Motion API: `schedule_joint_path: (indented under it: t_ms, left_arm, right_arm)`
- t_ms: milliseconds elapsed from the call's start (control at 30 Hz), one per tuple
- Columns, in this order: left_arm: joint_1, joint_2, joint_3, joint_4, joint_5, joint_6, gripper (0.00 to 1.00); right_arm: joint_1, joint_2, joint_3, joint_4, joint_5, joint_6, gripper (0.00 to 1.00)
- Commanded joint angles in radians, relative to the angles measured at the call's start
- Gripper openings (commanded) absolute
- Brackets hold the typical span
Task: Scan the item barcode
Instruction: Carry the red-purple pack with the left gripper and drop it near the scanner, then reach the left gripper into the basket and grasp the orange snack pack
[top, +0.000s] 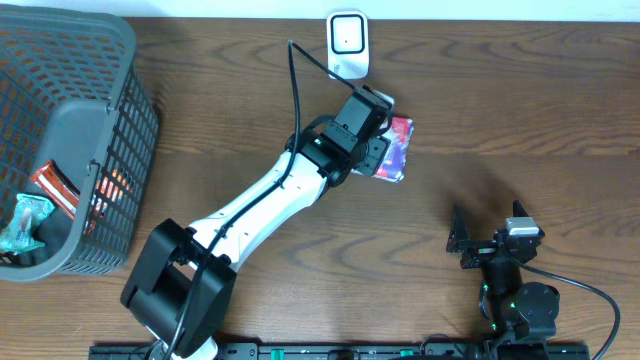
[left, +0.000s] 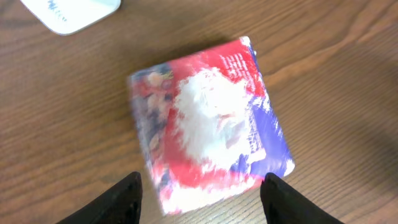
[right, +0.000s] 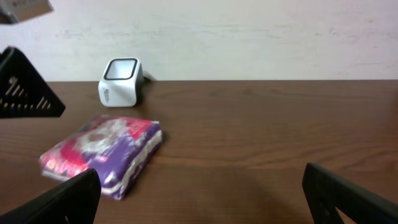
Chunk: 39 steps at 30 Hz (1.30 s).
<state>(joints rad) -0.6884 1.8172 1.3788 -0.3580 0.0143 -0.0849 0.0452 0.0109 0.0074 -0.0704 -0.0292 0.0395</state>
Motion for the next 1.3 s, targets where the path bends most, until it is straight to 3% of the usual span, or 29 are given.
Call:
schedule_joint_path:
  t_ms: [0, 133, 200, 267, 467, 633, 700, 800, 1033, 1267]
  left_arm:
    - [0.011, -0.062, 0.014, 0.031, -0.004, -0.002, 0.62]
    - [0.055, -0.19, 0.014, 0.124, -0.185, 0.012, 0.72]
    - [0.101, -0.268, 0.014, 0.172, -0.26, 0.074, 0.72]
    - [0.164, -0.34, 0.014, 0.206, -0.303, 0.129, 0.79]
    - [0.521, -0.491, 0.014, 0.21, -0.319, 0.14, 0.86]
    - [0.844, -0.501, 0.014, 0.037, -0.319, 0.131, 0.92]
    - [0.965, -0.487, 0.014, -0.066, -0.319, 0.089, 0.99]
    - [1.146, -0.449, 0.01, -0.227, -0.319, -0.044, 0.98]
    - [1.217, -0.389, -0.017, -0.28, -0.305, -0.071, 0.98]
    - [1.222, -0.227, -0.017, -0.4, -0.105, -0.066, 0.99]
  right_arm:
    - [-0.007, -0.006, -0.002, -0.004, 0.001, -0.014, 0.99]
    - [-0.007, -0.006, -0.002, -0.004, 0.001, -0.014, 0.99]
    - [-0.007, -0.006, -0.002, -0.004, 0.001, -0.014, 0.99]
    - [-0.007, -0.006, -0.002, -0.004, 0.001, -0.014, 0.99]
    - [-0.007, -0.006, -0.002, -0.004, 0.001, -0.014, 0.99]
    - [-0.007, -0.006, -0.002, -0.004, 0.001, -0.014, 0.99]
    - [-0.007, -0.006, -0.002, -0.004, 0.001, -0.014, 0.99]
    - [-0.007, -0.006, -0.002, -0.004, 0.001, -0.014, 0.99]
    - [-0.007, -0.006, -0.002, -0.004, 0.001, -0.014, 0.99]
    - [-0.007, -0.006, -0.002, -0.004, 0.001, -0.014, 0.99]
